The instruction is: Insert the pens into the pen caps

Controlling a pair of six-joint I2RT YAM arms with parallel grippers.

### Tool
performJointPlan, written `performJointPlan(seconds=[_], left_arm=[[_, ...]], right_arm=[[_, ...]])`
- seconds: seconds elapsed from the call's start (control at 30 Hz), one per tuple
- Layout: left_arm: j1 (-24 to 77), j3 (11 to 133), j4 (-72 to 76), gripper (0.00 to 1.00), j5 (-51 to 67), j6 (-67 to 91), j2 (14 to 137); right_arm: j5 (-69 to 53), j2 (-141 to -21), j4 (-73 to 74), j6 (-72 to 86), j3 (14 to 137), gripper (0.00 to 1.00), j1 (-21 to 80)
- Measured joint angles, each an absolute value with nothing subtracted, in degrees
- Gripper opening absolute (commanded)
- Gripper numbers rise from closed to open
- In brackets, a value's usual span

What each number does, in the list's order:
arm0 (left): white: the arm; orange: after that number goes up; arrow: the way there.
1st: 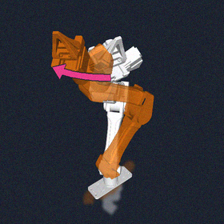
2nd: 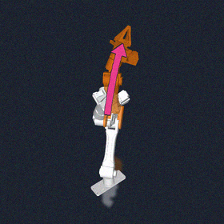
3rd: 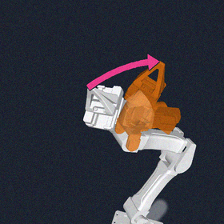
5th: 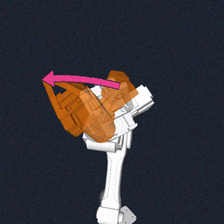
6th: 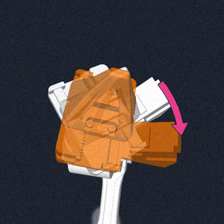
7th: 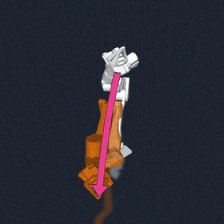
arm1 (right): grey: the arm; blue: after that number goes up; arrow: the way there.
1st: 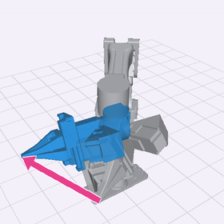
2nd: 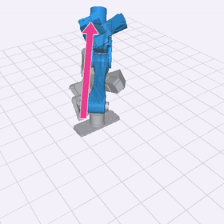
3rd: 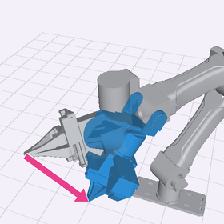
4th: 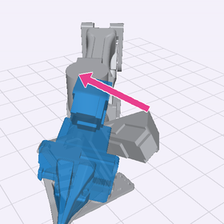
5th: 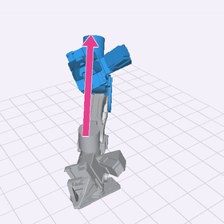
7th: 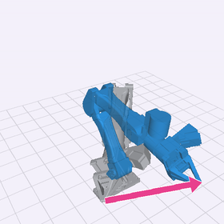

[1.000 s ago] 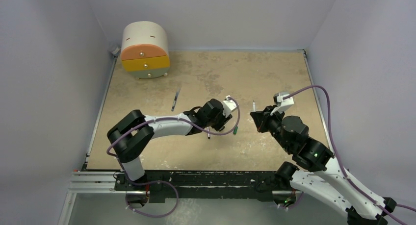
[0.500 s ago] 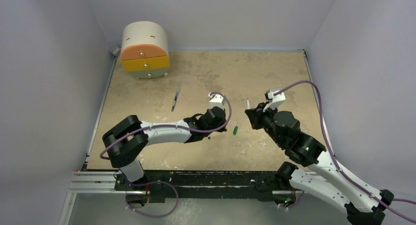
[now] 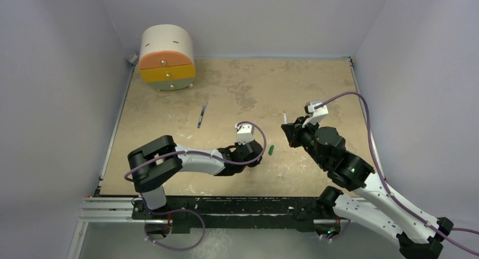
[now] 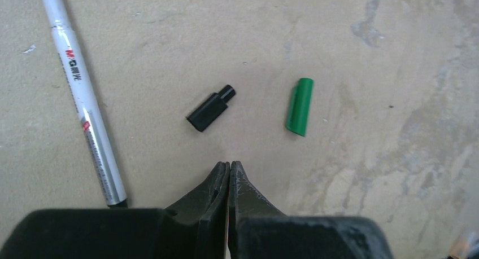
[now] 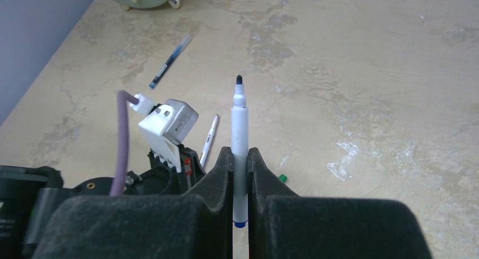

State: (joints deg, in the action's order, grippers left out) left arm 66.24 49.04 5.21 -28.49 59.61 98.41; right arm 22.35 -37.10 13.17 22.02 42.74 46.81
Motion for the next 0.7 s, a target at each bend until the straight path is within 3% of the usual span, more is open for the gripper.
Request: performJointPlan(seconds=[0.7], left_arm=[[55.05,49.41,10.48,0.0,-27.75,56.25,103.04]], right_arm=[[22.39,-36.25,13.54,22.04,42.74,0.0,46.81]])
